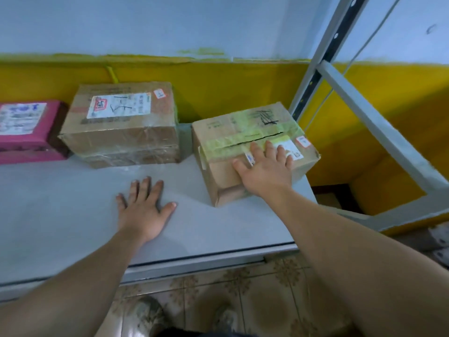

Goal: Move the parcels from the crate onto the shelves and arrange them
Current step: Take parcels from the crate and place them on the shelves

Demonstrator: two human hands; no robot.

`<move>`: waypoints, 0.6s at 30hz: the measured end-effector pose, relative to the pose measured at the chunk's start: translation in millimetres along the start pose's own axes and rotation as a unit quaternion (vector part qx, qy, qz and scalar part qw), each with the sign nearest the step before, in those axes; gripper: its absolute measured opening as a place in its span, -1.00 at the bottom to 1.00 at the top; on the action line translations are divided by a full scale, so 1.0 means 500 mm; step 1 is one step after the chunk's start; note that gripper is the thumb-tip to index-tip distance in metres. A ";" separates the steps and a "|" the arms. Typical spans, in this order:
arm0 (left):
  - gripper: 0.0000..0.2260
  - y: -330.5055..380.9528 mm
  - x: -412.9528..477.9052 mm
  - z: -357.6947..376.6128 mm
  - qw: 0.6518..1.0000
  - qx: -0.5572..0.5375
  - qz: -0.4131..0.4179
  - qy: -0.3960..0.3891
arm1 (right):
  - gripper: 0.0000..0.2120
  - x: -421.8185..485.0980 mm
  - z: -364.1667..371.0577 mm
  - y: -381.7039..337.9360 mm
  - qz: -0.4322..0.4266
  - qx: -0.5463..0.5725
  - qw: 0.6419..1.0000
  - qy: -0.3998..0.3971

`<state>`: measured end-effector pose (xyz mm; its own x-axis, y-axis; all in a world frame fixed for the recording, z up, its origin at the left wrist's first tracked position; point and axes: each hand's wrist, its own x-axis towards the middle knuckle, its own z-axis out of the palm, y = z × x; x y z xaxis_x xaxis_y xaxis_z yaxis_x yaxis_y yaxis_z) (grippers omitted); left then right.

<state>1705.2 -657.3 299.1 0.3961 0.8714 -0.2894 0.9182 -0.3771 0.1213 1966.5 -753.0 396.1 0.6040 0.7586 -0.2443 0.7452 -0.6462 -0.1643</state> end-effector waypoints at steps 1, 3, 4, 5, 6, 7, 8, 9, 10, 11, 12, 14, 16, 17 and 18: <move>-0.34 0.000 0.000 0.001 1.000 0.001 -0.002 0.001 | -0.27 0.010 -0.002 -0.005 0.007 0.003 1.000 0.004; -0.34 0.000 -0.001 0.003 1.000 0.002 -0.001 0.005 | -0.23 0.024 -0.010 -0.006 0.001 0.001 1.000 0.006; -0.34 0.000 -0.001 0.004 1.000 0.003 -0.001 0.007 | -0.21 0.026 -0.014 0.001 -0.017 -0.009 1.000 0.007; -0.34 0.000 0.000 0.003 1.000 0.004 -0.001 0.009 | -0.20 0.025 -0.018 0.013 -0.048 -0.025 0.998 0.011; -0.34 -0.001 0.000 0.004 1.000 0.006 -0.001 0.011 | -0.21 0.023 -0.021 0.029 -0.083 -0.043 0.995 0.013; -0.34 -0.002 0.001 0.005 1.000 0.006 -0.001 0.010 | -0.22 0.021 -0.021 0.044 -0.114 -0.060 0.992 0.010; -0.34 -0.002 0.000 0.005 1.000 0.007 -0.002 0.009 | -0.23 0.020 -0.020 0.056 -0.129 -0.070 0.989 0.004; -0.34 -0.002 0.000 0.007 1.000 0.007 -0.003 0.010 | -0.23 0.021 -0.017 0.062 -0.130 -0.074 0.989 0.001; -0.33 -0.002 0.000 0.008 1.000 0.007 -0.005 0.014 | -0.23 0.028 -0.013 0.062 -0.122 -0.074 0.990 0.002; -0.33 -0.002 0.001 0.008 1.000 0.006 -0.005 0.017 | -0.24 0.036 -0.010 0.054 -0.111 -0.072 0.991 0.006; -0.33 -0.002 0.001 0.007 1.000 0.005 -0.005 0.019 | -0.24 0.047 -0.008 0.043 -0.099 -0.071 0.992 0.010; -0.33 -0.002 0.000 0.007 1.000 0.005 -0.004 0.021 | -0.24 0.068 -0.009 0.019 -0.083 -0.068 0.994 0.017; -0.33 -0.002 -0.001 0.007 1.000 0.011 -0.004 0.019 | -0.25 0.087 -0.010 0.004 -0.073 -0.062 0.995 0.020; -0.32 -0.002 -0.001 0.008 1.000 0.015 -0.005 0.016 | -0.25 0.097 -0.011 -0.001 -0.071 -0.060 0.995 0.022; -0.32 -0.002 0.000 0.007 1.000 0.016 -0.006 0.014 | -0.26 0.106 -0.013 -0.005 -0.070 -0.061 0.995 0.025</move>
<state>1704.0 -658.2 295.5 0.3846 0.8845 -0.2639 0.9228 -0.3754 0.0868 1998.2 -710.7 389.7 0.5023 0.8460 -0.1788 0.8504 -0.5207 -0.0750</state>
